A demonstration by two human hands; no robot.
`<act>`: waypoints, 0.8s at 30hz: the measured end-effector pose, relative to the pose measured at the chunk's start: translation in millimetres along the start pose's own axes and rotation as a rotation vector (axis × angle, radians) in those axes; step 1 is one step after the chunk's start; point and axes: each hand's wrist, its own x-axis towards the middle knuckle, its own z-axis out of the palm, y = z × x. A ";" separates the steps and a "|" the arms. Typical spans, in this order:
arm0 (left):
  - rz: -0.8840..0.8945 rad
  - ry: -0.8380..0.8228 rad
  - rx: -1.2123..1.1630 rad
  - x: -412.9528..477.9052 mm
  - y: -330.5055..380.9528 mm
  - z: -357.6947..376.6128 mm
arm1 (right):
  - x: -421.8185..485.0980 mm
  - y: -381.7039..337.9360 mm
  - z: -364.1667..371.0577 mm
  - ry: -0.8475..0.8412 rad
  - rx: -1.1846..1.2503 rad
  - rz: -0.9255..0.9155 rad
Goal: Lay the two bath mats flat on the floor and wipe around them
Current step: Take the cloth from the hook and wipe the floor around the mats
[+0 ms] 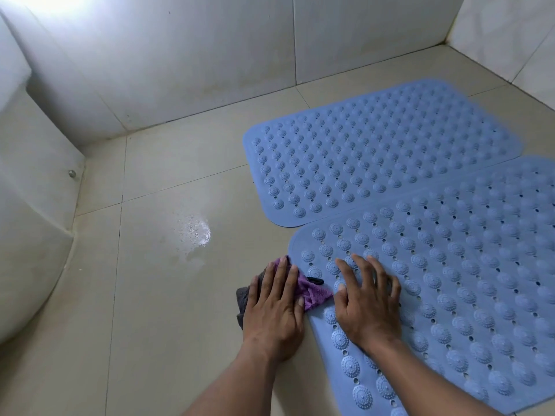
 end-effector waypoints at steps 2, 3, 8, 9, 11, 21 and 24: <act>-0.004 -0.004 -0.017 4.0 0.3 -1.8 | 0.0 0.5 1.2 0.016 -0.001 -0.008; -0.007 -0.009 -0.030 5.9 0.3 -3.1 | -0.3 0.9 1.4 0.023 0.002 -0.011; 0.001 -0.046 -0.045 17.9 -2.3 -15.5 | 20.6 -1.1 -4.7 0.115 0.062 0.016; 0.002 -0.059 -0.050 20.2 -2.5 -18.4 | 30.3 -1.1 -5.1 0.119 0.066 0.020; -0.004 -0.080 -0.048 24.1 -3.2 -21.7 | 46.8 -1.3 -3.2 0.079 0.050 0.014; -0.028 -0.104 -0.058 76.2 -18.1 -34.0 | 51.4 -2.7 8.9 0.072 -0.009 0.012; -0.032 -0.097 -0.064 83.1 -19.5 -35.5 | 50.8 -3.5 8.6 0.084 -0.005 0.014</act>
